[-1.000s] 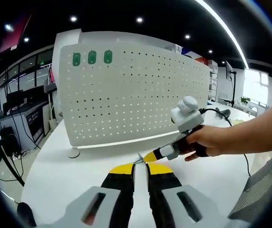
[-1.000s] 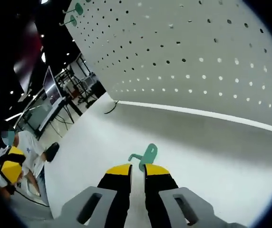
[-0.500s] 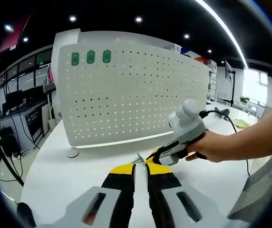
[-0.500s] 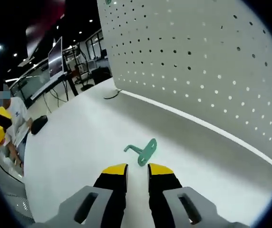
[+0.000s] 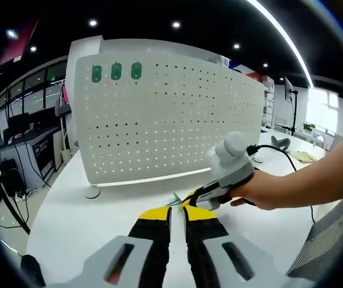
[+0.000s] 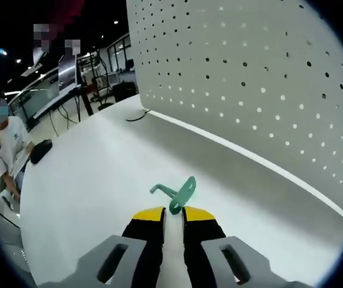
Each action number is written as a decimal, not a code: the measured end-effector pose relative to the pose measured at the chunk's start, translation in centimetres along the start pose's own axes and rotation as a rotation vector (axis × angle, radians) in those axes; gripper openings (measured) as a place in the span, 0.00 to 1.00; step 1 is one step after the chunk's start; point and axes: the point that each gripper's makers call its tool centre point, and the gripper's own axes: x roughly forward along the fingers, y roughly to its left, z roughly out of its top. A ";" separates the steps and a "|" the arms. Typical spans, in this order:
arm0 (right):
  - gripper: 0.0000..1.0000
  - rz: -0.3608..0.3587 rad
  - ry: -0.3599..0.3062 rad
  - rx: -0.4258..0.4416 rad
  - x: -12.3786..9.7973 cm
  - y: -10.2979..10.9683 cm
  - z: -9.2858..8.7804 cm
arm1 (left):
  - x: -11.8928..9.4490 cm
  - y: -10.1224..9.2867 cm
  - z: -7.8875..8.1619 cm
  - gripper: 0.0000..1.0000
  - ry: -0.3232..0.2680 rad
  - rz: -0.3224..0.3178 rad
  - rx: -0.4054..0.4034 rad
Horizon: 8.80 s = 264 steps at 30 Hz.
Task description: Insert the hook assembly into the mounting plate slot until the hook locks in place.
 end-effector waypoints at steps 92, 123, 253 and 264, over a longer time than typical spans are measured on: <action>0.00 0.196 -0.122 -0.040 -13.3 4.8 7.3 | 0.2 -2.8 1.3 0.15 -0.048 -0.063 0.231; 0.00 0.327 -0.146 -0.025 -17.2 10.1 9.2 | -0.6 -3.9 3.6 0.11 -0.162 -0.087 0.275; 0.51 -0.083 -0.538 -0.025 -32.7 -2.4 9.1 | 6.4 0.1 25.8 0.04 -0.415 0.061 0.054; 0.52 -0.112 -0.555 -0.011 -33.8 -3.6 8.8 | 9.9 1.1 27.4 0.04 -0.405 0.103 0.048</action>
